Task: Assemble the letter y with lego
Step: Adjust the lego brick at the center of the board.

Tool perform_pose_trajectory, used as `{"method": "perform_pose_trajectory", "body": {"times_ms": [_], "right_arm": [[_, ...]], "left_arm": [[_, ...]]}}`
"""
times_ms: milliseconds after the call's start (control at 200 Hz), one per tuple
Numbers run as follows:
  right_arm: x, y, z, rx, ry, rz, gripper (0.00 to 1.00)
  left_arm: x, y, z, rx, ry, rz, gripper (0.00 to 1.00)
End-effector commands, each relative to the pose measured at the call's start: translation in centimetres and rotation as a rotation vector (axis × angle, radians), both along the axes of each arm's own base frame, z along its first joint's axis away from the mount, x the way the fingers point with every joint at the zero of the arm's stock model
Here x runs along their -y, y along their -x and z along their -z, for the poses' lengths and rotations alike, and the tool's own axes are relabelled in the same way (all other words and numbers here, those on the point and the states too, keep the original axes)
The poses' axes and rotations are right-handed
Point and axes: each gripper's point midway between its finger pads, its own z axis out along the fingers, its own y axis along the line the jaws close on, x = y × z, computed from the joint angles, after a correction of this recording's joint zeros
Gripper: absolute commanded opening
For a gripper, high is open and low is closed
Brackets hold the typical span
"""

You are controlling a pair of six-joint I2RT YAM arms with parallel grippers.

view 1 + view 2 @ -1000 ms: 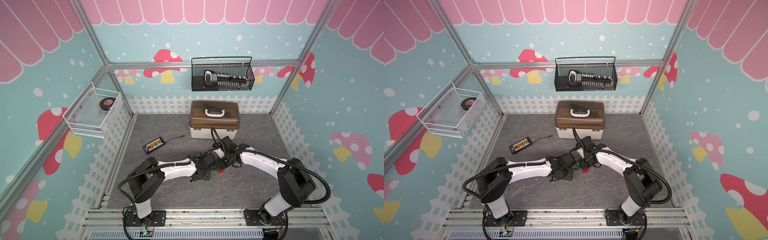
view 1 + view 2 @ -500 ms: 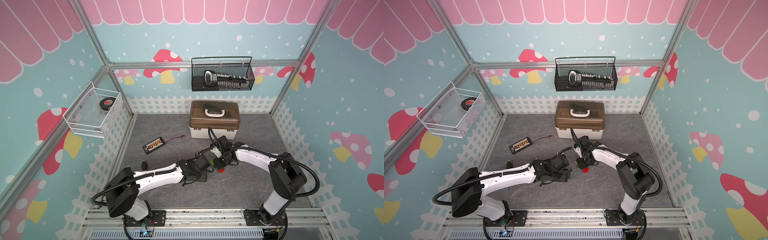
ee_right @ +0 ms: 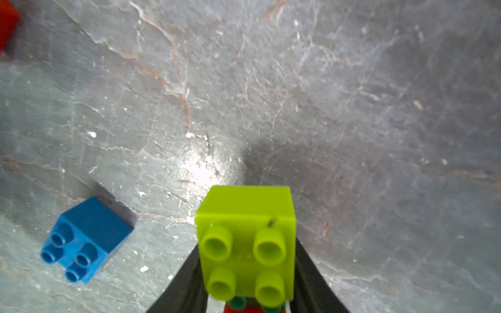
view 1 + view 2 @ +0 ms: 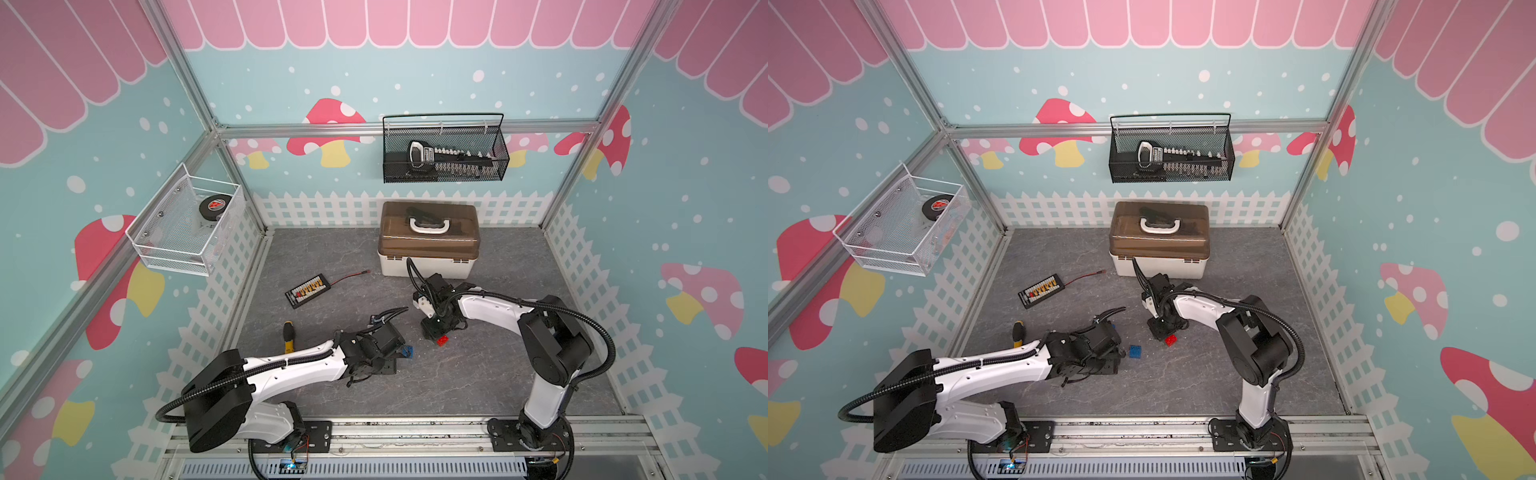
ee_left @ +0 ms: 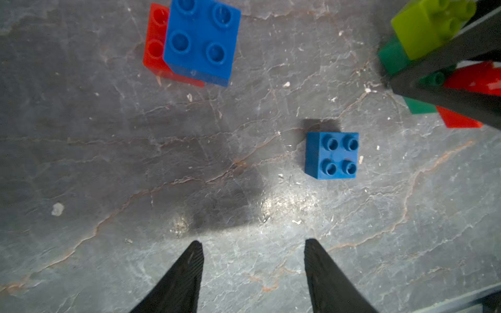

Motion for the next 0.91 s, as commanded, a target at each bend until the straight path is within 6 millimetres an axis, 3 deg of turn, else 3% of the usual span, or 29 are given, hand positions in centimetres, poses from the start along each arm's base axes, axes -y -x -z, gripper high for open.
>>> {"method": "perform_pose_trajectory", "body": {"times_ms": [0,380,640,901], "right_arm": [[-0.2,0.1,-0.2,-0.008,0.008,-0.020,0.41],[0.2,0.8,0.3,-0.033,0.026,-0.030,0.30],[0.4,0.4,-1.7,0.026,0.009,-0.018,0.29],[-0.2,1.1,-3.7,0.049,-0.070,-0.046,0.28]], "left_arm": [[0.2,-0.2,0.2,0.008,0.012,-0.027,0.61],[2.5,-0.2,1.6,-0.027,0.055,0.035,0.57],[4.1,-0.7,2.8,-0.042,0.061,0.061,0.56],[3.4,-2.0,3.1,0.009,0.013,0.020,0.55]]}}
